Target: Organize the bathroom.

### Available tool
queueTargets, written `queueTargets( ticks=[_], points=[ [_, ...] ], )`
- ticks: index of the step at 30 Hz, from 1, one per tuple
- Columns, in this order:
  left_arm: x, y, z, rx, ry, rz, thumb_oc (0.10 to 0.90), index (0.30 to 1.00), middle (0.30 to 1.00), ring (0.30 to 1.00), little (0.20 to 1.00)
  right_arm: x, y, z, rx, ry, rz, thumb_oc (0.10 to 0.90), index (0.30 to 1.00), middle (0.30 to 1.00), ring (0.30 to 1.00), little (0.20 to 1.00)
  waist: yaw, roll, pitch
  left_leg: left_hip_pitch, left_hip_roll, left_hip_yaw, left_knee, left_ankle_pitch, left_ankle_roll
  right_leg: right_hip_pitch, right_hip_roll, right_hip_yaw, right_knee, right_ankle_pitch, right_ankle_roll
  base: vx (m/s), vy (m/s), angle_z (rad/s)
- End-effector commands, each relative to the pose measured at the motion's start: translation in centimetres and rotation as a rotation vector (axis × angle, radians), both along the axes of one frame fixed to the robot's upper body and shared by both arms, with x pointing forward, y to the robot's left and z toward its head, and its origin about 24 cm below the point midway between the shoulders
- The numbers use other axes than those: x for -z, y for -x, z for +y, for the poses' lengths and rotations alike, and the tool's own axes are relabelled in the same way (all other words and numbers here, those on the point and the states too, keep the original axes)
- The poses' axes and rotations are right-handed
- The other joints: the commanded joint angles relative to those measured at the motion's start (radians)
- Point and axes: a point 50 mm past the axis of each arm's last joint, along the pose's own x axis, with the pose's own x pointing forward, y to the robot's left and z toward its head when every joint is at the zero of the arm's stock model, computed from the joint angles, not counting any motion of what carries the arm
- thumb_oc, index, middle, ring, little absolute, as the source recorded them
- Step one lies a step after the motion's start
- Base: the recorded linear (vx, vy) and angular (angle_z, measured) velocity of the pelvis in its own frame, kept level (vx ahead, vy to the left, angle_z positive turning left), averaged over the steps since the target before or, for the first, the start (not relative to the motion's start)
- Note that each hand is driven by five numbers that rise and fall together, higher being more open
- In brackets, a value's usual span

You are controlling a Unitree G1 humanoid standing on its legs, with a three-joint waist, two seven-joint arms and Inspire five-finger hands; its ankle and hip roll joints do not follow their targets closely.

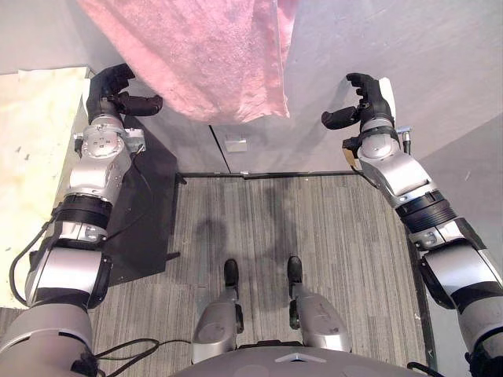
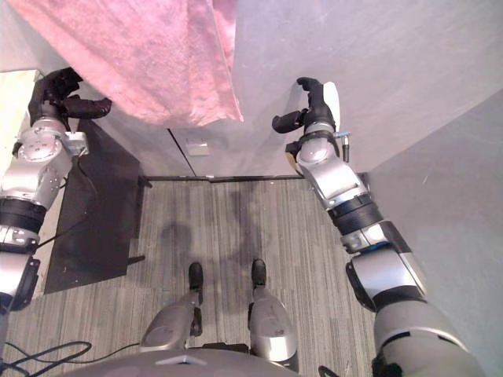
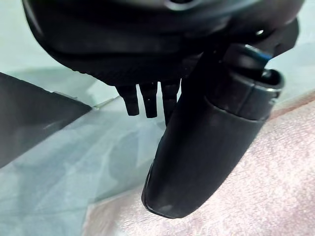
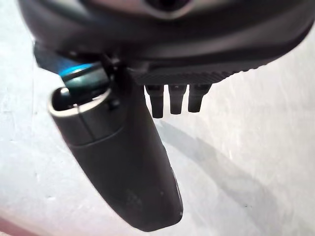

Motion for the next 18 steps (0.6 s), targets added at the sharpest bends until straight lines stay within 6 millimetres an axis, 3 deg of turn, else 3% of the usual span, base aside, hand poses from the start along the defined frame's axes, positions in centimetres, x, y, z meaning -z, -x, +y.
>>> queueTargets(
  ticks=[1, 5, 6, 9, 10, 11, 14, 18],
  points=[
    [-3.9, 0.7, 0.9, 0.004, 0.003, -0.187, 0.8, 0.9, 0.9, 0.9, 0.9, -5.0, 0.6, 1.3, -0.041, 0.033, -0.264, 0.8, 0.9, 0.9, 0.9, 0.9, 0.005, -0.001, -0.102, 0.006, 0.061, 0.116, 0.082, -0.063, 0.0, -0.069, -0.03, 0.09, 0.154, -0.157, 0.019, 0.0, 0.0, 0.0],
    [-1.8, 0.8, 0.7, 0.038, 0.03, -0.121, 0.8, 0.9, 0.9, 0.9, 0.9, -3.3, 0.5, 1.2, -0.037, 0.032, -0.203, 0.8, 0.9, 0.9, 0.9, 0.9, 0.011, -0.005, -0.107, 0.003, 0.061, 0.114, 0.084, -0.058, 0.002, -0.072, -0.03, 0.087, 0.154, -0.148, 0.02, -0.02, -0.008, 0.0],
    [0.6, 1.4, 0.7, 0.055, 0.067, -0.059, 0.8, 0.9, 0.9, 0.9, 0.9, -1.4, 0.7, 0.8, -0.031, 0.052, -0.14, 0.8, 0.9, 0.9, 0.9, 0.9, 0.018, -0.009, -0.114, 0.003, 0.059, 0.107, 0.089, -0.062, 0.005, -0.069, -0.029, 0.085, 0.152, -0.148, 0.02, -0.03, -0.025, -0.02],
    [2.8, 2.0, 0.6, 0.065, 0.082, -0.008, 0.8, 0.9, 0.9, 0.9, 0.9, 0.0, 1.0, 0.5, -0.038, 0.064, -0.098, 0.8, 0.9, 0.9, 0.9, 0.9, 0.021, -0.012, -0.119, 0.006, 0.057, 0.104, 0.092, -0.066, 0.008, -0.064, -0.027, 0.085, 0.151, -0.149, 0.02, 0.02, -0.014, 0.0],
    [7.3, 3.8, 0.2, 0.072, 0.13, 0.093, 0.8, 0.9, 0.9, 0.9, 0.9, 3.1, 1.8, 0.0, -0.07, 0.106, 0.004, 0.8, 0.9, 0.9, 0.9, 0.9, 0.027, -0.02, -0.131, 0.012, 0.055, 0.096, 0.095, -0.07, 0.013, -0.054, -0.024, 0.084, 0.143, -0.146, 0.02, 0.04, -0.033, 0.03],
    [8.0, 4.2, 0.2, 0.074, 0.14, 0.104, 0.8, 0.9, 0.9, 0.9, 0.9, 3.7, 2.0, -0.3, -0.07, 0.109, 0.013, 0.8, 0.9, 0.9, 0.9, 0.9, 0.028, -0.021, -0.133, 0.019, 0.054, 0.095, 0.093, -0.077, 0.014, -0.046, -0.025, 0.082, 0.141, -0.153, 0.022, 0.07, -0.032, 0.02],
    [13.9, 7.9, -0.7, 0.076, 0.222, 0.232, 0.8, 0.9, 0.9, 0.9, 0.9, 9.3, 4.6, -2.0, -0.091, 0.158, 0.173, 0.8, 0.9, 0.9, 0.9, 0.9, 0.035, -0.029, -0.146, 0.034, 0.052, 0.09, 0.094, -0.081, 0.021, -0.026, -0.023, 0.076, 0.129, -0.15, 0.024, 0.04, -0.018, 0.01],
    [18.9, 11.9, -1.4, 0.04, 0.339, 0.367, 0.8, 0.9, 0.9, 0.9, 0.9, 14.4, 8.1, -3.8, -0.106, 0.198, 0.335, 0.8, 0.9, 0.9, 0.9, 0.9, 0.042, -0.035, -0.153, 0.045, 0.052, 0.085, 0.097, -0.083, 0.028, -0.011, -0.02, 0.065, 0.126, -0.153, 0.025, 0.02, -0.014, 0.05]
  ],
)
